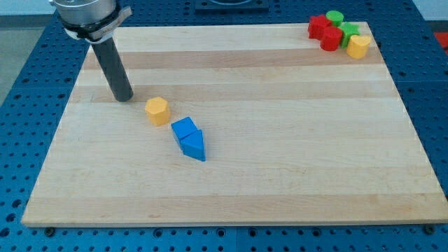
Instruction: Move yellow hexagon towards top right
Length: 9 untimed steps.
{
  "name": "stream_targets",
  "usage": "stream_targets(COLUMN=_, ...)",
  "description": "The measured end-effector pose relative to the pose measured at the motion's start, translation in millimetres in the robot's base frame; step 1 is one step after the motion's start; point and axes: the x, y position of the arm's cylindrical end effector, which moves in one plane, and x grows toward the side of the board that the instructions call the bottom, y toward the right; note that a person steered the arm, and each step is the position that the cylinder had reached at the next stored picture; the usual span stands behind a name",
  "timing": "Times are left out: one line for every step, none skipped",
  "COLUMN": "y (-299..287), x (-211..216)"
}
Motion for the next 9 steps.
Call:
stream_targets(y=-10, x=0)
stream_targets(y=-40, x=1)
stream_targets(y=-69, x=15)
stream_targets(y=-64, x=34)
stream_targets(y=-25, x=37)
stream_targets(y=38, x=37)
stream_targets(y=95, x=37)
stream_targets(y=94, x=38)
stream_targets(y=75, x=55)
